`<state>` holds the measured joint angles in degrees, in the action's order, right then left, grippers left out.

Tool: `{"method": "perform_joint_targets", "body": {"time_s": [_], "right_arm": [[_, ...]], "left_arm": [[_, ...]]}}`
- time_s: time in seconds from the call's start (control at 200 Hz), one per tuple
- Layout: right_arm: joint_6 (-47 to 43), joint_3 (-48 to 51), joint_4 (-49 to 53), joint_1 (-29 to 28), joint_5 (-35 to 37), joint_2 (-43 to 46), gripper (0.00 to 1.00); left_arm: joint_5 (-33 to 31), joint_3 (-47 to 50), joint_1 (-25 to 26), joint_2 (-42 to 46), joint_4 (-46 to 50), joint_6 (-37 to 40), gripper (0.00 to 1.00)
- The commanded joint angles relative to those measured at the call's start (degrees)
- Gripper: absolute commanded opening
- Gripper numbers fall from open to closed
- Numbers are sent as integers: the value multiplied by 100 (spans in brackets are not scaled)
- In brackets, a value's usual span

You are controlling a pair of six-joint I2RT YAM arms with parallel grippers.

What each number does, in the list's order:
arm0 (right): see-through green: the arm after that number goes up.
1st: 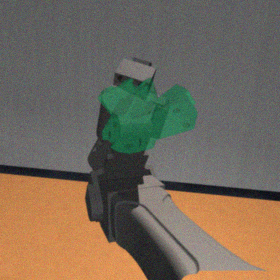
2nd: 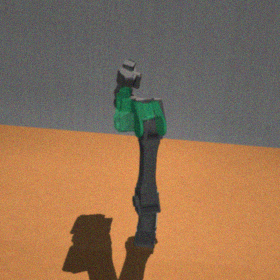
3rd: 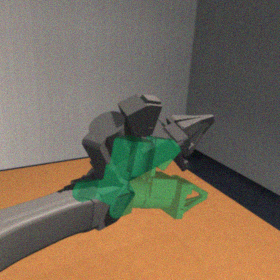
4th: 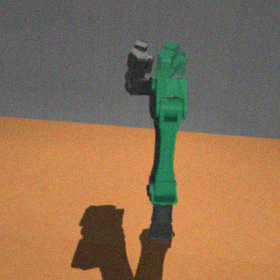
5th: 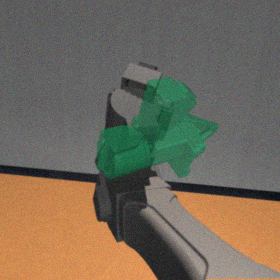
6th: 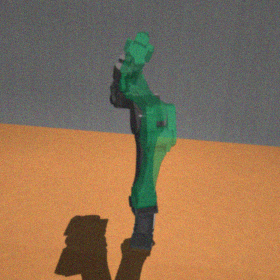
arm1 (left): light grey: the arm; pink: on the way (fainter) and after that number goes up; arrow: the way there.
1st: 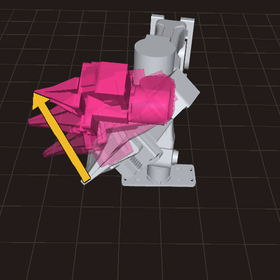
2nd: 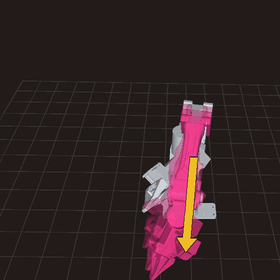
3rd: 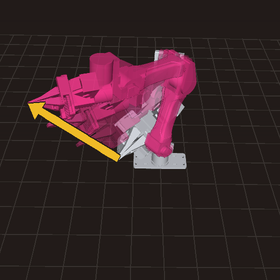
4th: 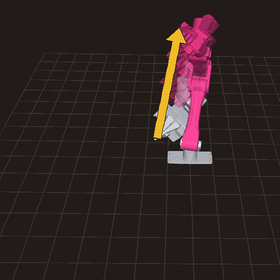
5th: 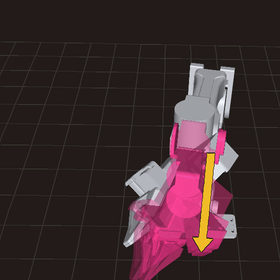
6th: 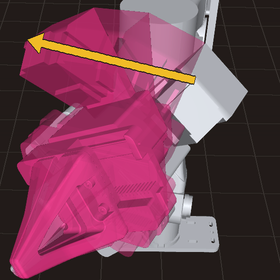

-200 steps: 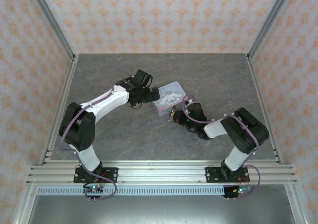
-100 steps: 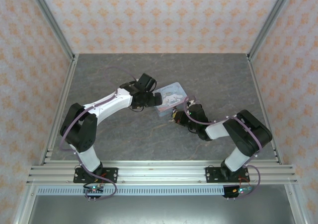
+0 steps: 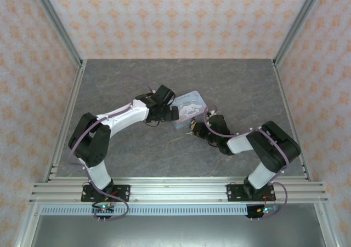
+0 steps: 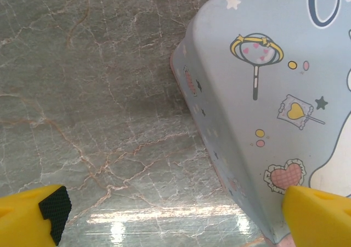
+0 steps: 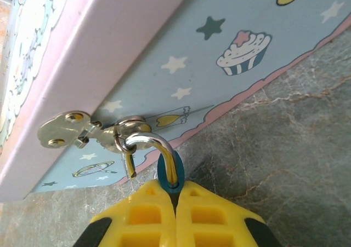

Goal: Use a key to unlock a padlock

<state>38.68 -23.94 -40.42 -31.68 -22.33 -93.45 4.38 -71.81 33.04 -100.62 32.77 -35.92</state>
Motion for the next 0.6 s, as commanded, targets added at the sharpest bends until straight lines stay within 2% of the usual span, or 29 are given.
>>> {"method": "perform_joint_targets", "body": {"time_s": [0.0,0.596], "right_arm": [[118,131,-146,70,88,72,0],[1089,52,-879,86,-22,-285,0]], "left_arm": [[-242,176,43,-140,140,50,100],[-179,333,45,-160,19,-3,100]]}}
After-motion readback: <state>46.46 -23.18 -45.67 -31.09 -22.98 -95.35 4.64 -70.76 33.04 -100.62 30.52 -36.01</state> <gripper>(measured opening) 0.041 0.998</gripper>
